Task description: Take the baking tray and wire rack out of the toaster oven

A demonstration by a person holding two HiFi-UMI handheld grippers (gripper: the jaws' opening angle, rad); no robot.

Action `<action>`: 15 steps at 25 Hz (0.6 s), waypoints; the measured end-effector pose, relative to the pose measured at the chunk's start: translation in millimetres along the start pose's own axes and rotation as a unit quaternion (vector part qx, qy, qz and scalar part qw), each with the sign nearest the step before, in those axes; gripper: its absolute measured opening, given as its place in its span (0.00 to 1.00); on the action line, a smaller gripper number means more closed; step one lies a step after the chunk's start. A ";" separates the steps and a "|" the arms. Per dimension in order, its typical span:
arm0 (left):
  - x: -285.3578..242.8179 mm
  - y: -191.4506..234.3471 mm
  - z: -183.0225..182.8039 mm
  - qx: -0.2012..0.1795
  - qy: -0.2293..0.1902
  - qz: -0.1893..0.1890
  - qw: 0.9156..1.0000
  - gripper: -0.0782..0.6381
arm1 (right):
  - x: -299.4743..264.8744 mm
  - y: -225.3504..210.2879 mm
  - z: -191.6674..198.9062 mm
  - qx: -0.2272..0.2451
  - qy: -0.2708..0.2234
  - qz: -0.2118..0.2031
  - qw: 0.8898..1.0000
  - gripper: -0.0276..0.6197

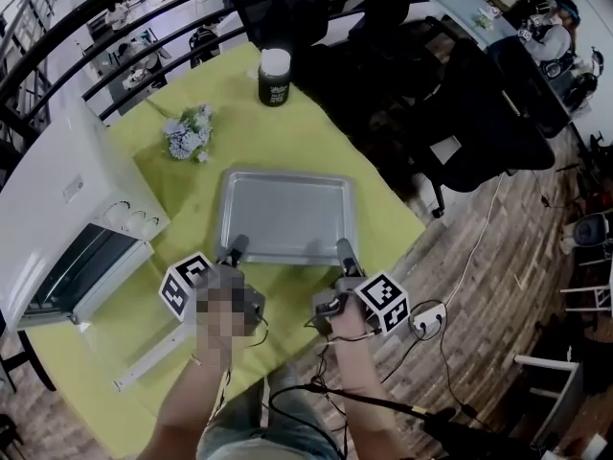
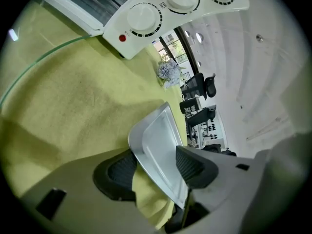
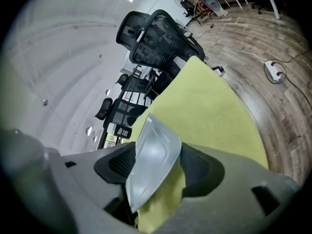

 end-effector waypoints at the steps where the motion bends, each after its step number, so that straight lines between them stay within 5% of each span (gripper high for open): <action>1: -0.1 1.5 2.5 0.003 0.003 -0.002 1.000 0.42 | 1.6 -1.5 0.0 -0.001 0.000 0.002 1.000 0.48; 15: 6.1 21.6 44.7 0.047 0.042 -0.006 0.998 0.43 | 29.7 -17.3 6.4 -0.007 0.001 0.005 1.000 0.49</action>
Point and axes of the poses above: the fingertips, and each gripper's own axes: x backward along the fingers, y to its left, z out of its underside, the point moved 8 cm from there along x, backward along the fingers, and after that the axes turned 15 degrees about y, right-handed, at the moved point
